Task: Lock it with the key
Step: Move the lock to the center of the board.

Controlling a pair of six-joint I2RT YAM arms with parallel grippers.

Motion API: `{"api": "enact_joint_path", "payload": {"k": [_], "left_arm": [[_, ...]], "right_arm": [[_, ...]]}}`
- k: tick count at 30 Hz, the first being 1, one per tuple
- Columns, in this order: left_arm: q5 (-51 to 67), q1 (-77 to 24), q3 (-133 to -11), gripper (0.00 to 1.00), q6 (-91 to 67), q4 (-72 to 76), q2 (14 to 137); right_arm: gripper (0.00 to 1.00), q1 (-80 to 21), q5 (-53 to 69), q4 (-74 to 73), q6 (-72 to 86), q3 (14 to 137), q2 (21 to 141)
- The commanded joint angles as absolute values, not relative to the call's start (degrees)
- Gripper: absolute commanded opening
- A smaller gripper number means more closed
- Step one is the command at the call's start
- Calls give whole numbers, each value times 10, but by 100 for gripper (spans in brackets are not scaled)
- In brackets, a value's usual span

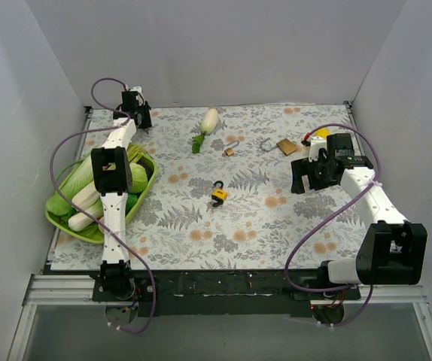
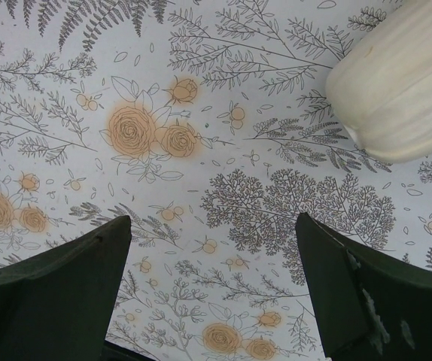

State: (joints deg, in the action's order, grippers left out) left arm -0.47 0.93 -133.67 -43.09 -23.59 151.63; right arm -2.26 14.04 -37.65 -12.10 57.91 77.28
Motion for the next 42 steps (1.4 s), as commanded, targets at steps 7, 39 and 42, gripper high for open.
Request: {"api": "enact_joint_path", "payload": {"k": [7, 39, 42], "left_arm": [[-9, -24, -1283, 10, -386, -258, 1482], [-63, -86, -1190, 98, -464, -452, 1261], [-92, -85, -1199, 98, -538, -447, 1279]], "right_arm": [[98, -22, 148, -382, -114, 608, 778], [98, -22, 176, -367, -107, 581, 740], [98, -22, 174, -367, -108, 580, 737]]}}
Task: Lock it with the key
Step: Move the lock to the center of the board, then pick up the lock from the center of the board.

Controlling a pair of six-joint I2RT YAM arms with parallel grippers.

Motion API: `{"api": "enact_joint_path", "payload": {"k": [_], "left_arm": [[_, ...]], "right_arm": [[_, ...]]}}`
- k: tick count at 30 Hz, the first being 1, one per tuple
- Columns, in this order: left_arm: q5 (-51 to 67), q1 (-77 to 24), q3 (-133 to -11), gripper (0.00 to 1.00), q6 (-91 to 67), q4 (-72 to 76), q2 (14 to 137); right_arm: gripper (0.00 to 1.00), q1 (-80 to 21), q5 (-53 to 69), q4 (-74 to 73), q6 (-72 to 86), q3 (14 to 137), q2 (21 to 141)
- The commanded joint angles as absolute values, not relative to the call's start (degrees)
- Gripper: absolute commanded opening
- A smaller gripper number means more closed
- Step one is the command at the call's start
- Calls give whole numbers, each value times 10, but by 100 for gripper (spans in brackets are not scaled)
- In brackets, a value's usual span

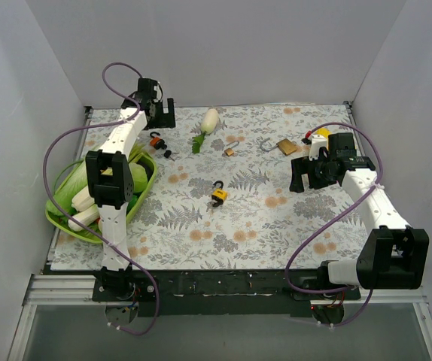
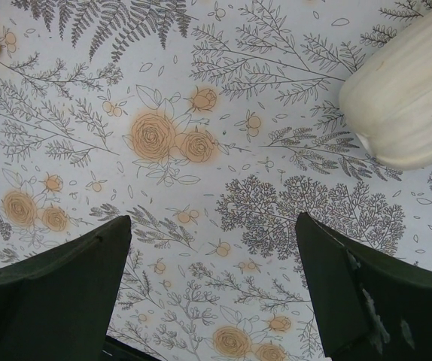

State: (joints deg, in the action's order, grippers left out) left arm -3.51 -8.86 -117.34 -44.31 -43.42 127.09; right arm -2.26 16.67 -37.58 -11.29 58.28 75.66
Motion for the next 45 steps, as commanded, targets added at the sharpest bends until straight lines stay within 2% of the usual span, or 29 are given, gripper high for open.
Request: {"api": "enact_joint_path", "payload": {"k": [1, 10, 23, 31, 37, 41, 44, 45], "left_arm": [[-109, -85, -1200, 98, -559, -445, 1281], [-143, -83, -1198, 98, -716, -434, 1306], [-176, -80, -1193, 92, -744, -437, 1349], [-188, -70, -1203, 81, -745, -432, 1380], [-189, -66, -1210, 79, -743, -432, 1392], [-178, -66, -1220, 70, -731, -432, 1402], [-156, -66, -1224, 59, -724, -427, 1401], [-151, -66, -1226, 51, -721, -425, 1399]], "right_arm": [[98, -23, 174, -367, -107, 579, 738], [98, -22, 172, -367, -107, 576, 734], [98, -22, 165, -364, -106, 568, 736], [98, -22, 157, -363, -106, 559, 730], [98, -22, 156, -362, -106, 559, 732], [98, -22, 155, -362, -106, 562, 737], [98, -22, 156, -362, -106, 562, 739], [98, -22, 156, -362, -106, 562, 739]]}}
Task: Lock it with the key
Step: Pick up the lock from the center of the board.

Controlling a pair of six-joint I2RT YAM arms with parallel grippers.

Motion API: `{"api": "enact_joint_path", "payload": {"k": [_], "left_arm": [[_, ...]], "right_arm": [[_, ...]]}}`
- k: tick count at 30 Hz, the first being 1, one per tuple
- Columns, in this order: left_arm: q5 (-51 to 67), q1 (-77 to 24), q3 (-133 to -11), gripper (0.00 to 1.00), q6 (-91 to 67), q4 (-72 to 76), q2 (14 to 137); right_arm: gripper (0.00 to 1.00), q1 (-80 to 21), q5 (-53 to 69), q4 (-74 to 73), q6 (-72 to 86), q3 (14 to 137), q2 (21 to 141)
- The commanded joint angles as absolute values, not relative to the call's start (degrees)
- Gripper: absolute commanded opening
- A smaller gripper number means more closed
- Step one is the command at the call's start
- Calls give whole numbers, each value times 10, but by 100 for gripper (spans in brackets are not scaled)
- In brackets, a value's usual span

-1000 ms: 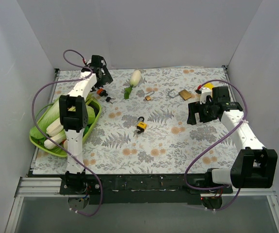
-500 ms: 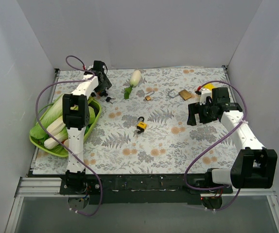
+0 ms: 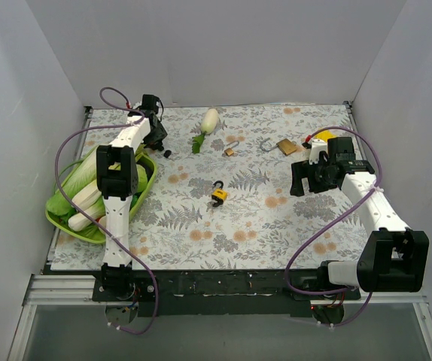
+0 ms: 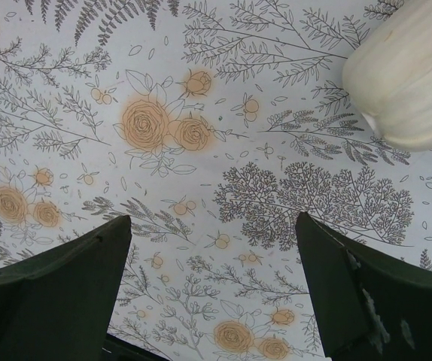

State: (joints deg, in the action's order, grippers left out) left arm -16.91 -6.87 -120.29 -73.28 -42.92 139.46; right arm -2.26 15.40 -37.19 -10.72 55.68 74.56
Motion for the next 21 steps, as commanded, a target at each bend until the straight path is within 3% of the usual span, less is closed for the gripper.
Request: {"api": "enact_joint_path", "payload": {"k": [1, 4, 8, 17, 21], "left_arm": [[-144, -66, -1226, 48, -718, -423, 1397], [-135, -66, -1216, 30, -715, -403, 1379], [-115, -66, -1196, 14, -717, -349, 1333], [-35, -66, -1165, 13, -781, -285, 1182], [4, -66, -1151, 14, -820, -281, 1116]], "right_arm": [[98, -22, 156, -363, -106, 562, 739], [98, -22, 156, -363, -105, 566, 742], [98, -22, 162, -369, -105, 583, 752], [98, -22, 215, -381, -104, 689, 773], [98, -23, 278, -317, -87, 704, 745]]}}
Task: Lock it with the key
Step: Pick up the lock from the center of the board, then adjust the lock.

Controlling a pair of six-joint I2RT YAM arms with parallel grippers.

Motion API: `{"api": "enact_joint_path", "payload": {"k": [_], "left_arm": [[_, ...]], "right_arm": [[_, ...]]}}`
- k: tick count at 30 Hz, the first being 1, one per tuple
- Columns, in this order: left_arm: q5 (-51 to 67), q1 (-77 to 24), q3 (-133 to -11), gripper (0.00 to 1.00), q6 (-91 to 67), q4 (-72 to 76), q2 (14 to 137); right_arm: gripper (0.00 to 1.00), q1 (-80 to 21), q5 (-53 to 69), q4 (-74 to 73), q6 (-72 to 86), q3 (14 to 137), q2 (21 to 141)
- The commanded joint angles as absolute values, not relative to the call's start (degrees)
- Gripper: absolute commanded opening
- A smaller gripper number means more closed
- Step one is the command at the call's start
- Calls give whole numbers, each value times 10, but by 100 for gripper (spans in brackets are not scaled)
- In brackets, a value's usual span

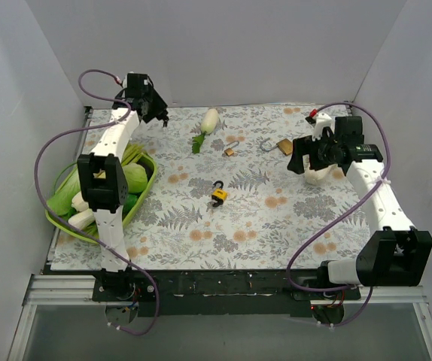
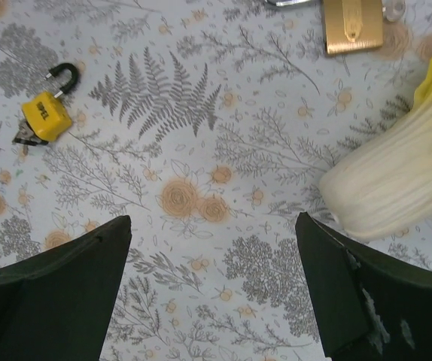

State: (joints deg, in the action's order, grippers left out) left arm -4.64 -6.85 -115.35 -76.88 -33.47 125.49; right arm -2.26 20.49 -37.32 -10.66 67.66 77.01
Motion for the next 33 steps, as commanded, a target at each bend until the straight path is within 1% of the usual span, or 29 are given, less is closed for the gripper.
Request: {"api": "enact_joint_path", "payload": {"k": [1, 3, 5, 6, 10, 16, 17, 18, 21, 23, 25, 29, 31, 33], "left_arm": [[32, -67, -1148, 15, -827, -281, 1105], [46, -68, -1131, 16, -850, -278, 1065], [68, -69, -1103, 17, -866, -269, 1036], [79, -69, -1092, 17, -881, -265, 1011], [118, -79, -1060, 16, -918, -258, 970], [155, -90, -1027, 14, -981, -249, 929], [159, -91, -1023, 14, -998, -246, 926], [163, -92, -1020, 14, -1005, -243, 922], [156, -101, -1008, 14, -1015, -242, 909], [154, -102, -997, 14, -1024, -242, 901], [156, -102, -991, 14, -1030, -242, 896], [156, -102, -975, 14, -1043, -241, 889], [162, -102, -972, 14, -1052, -240, 885], [166, -102, -969, 14, -1057, -240, 885]], "right_arm": [[98, -24, 294, -272, -76, 710, 738], [98, -39, 318, -230, -13, 722, 730], [98, -61, 311, -165, 49, 747, 733], [98, -90, 297, -143, 63, 757, 736], [98, -192, 200, -73, 126, 813, 767], [98, -324, 75, -5, 210, 913, 870], [98, -337, 42, -5, 214, 925, 883], [98, -364, 27, -5, 213, 966, 899], [98, -402, 4, -20, 208, 1054, 966], [98, -427, -42, -25, 189, 1093, 1005], [95, -439, -80, -28, 185, 1126, 1033], [91, -459, -126, -30, 188, 1147, 1063], [89, -465, -134, -27, 190, 1147, 1070], [86, -474, -141, -22, 190, 1140, 1073]]}}
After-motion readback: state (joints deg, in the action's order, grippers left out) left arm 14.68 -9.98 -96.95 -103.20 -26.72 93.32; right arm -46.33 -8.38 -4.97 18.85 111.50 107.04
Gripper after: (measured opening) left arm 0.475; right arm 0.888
